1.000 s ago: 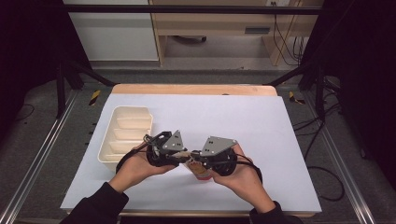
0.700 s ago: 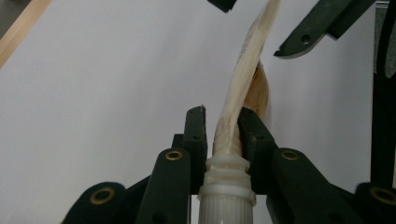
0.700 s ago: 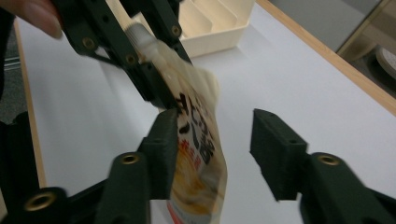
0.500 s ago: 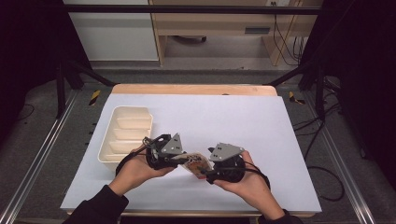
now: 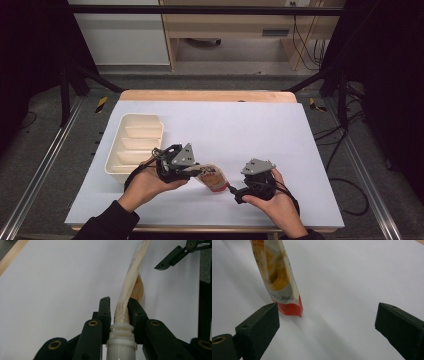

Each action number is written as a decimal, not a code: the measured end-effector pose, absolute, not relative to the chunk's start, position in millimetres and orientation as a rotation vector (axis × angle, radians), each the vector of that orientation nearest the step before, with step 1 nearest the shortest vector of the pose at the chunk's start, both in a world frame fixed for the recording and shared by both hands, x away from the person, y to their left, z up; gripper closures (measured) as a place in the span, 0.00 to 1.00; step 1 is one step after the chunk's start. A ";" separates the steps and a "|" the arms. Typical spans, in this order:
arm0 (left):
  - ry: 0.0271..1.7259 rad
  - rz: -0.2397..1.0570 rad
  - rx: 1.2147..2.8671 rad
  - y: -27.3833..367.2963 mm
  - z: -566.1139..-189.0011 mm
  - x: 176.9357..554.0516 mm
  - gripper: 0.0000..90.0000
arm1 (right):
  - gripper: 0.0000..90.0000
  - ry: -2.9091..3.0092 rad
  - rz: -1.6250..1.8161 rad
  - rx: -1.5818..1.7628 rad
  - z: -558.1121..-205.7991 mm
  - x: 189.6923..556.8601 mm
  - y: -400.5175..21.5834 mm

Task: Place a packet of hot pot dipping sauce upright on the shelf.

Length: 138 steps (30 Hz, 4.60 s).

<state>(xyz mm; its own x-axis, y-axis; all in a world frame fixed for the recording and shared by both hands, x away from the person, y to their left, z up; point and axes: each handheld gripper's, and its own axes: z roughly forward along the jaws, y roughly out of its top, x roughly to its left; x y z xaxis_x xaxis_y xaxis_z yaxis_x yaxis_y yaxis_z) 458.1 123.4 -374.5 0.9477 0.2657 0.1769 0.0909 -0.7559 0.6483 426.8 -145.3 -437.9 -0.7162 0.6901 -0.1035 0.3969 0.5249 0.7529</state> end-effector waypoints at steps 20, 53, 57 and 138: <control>0.230 0.327 2.452 116.0 -370.6 458.8 0.84 | 0.09 2.272 0.882 1.018 -447.8 426.4 -161.9; 0.002 0.384 2.765 73.0 -332.6 480.6 0.84 | 0.09 2.244 0.846 1.061 -449.9 430.2 -174.6; -0.010 0.401 2.787 83.1 -320.3 479.5 0.84 | 0.09 2.238 0.852 1.059 -449.8 430.0 -174.2; 0.106 0.501 2.761 191.9 -232.4 513.0 0.84 | 0.06 2.223 0.859 1.015 -447.6 427.4 -170.8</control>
